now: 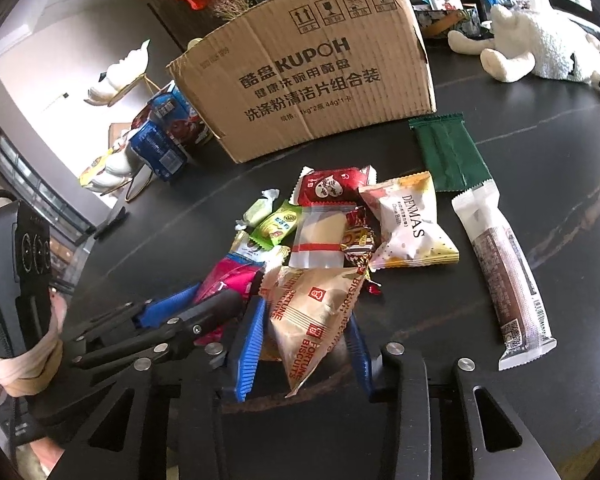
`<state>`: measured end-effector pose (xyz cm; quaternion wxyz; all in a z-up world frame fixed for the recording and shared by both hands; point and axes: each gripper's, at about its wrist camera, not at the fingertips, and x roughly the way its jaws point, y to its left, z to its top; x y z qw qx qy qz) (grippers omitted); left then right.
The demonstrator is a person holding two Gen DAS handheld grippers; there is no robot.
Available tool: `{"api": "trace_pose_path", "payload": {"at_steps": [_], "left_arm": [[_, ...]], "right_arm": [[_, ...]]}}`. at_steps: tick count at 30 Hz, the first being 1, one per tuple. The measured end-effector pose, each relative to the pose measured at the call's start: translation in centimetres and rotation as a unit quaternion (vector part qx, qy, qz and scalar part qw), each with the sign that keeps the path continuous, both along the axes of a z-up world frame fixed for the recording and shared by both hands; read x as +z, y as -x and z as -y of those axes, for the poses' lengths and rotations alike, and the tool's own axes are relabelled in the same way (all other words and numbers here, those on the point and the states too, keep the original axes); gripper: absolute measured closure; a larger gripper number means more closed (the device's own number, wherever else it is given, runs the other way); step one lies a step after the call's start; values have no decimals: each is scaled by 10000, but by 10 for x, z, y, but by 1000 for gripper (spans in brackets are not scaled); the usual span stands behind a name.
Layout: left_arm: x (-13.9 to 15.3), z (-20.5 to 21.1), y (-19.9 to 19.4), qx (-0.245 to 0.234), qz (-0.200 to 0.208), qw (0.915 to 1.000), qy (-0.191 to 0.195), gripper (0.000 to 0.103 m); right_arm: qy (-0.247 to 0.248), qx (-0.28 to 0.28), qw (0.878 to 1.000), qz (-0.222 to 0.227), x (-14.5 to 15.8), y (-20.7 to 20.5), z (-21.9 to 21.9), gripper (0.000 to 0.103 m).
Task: Organize snacks
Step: 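Grasp the pink snack bag with the left tool while the right tool grasps the beige pastry bag, then carry both bags over the cardboard box and open both tools to drop them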
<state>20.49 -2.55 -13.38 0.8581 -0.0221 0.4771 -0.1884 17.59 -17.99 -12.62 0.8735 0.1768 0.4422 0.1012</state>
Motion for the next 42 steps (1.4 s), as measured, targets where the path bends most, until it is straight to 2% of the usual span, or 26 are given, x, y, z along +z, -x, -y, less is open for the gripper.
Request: {"api": "trace_pose_path", "payload": {"at_steps": [10,19,34,42], "left_arm": [[30,-1,15,56,285,9995,-97,68],[78,5,30,34,1036,9943,-270,68],[157,11,0,132,1791,9835,-234,68],[180,14,-25,201,1971,9797,-288,68]], "right_arm": [[224,-48,9993,306,22,12,3,65],[406,-48,9968,689,59,20,13,65],[695,-250,9846,1588,136,-12,28,65],[859,-237,9765,1963,170,-37,26,65]]}}
